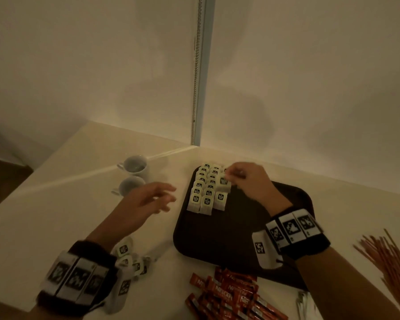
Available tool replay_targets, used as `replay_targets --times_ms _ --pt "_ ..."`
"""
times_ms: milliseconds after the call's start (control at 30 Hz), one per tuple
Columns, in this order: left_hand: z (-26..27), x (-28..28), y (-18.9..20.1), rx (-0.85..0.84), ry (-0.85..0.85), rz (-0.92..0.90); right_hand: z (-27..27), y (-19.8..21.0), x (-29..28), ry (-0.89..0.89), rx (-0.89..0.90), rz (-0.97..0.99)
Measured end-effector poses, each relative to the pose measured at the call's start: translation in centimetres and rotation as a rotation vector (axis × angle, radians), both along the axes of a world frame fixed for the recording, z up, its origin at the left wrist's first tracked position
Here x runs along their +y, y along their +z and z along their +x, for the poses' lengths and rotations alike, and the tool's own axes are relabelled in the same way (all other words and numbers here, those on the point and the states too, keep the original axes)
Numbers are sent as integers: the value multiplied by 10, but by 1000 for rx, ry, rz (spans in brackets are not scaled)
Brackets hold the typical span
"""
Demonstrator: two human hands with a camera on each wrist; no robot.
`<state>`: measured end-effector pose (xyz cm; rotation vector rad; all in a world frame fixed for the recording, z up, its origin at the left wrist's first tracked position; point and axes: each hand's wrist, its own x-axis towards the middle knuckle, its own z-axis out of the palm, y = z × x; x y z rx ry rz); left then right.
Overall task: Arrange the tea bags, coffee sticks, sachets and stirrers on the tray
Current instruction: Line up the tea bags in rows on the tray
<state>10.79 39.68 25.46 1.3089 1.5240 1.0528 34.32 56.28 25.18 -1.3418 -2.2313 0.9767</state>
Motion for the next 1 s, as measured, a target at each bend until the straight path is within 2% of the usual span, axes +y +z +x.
replay_targets --times_ms 133,300,533,800,867,933,1000 --pt "-26 -52 -38 44 122 -185 15 -60 2 24 -202 -237" --pt "-49 -113 -81 57 273 -429 15 -99 9 -4 -281 -404" --pt "-59 -146 -98 -131 507 -584 1 -119 20 -157 -173 -307" --pt "-61 -155 -109 -134 523 -616 -6 -131 23 -194 -203 -261" --pt "-59 -157 -109 -124 525 -612 -9 -128 22 -220 -207 -192" --pt "-57 -161 -112 -91 513 -607 -20 -117 9 -196 -184 -78" --pt "-56 -166 -116 -69 505 -609 -42 -100 -18 -33 -90 -72"
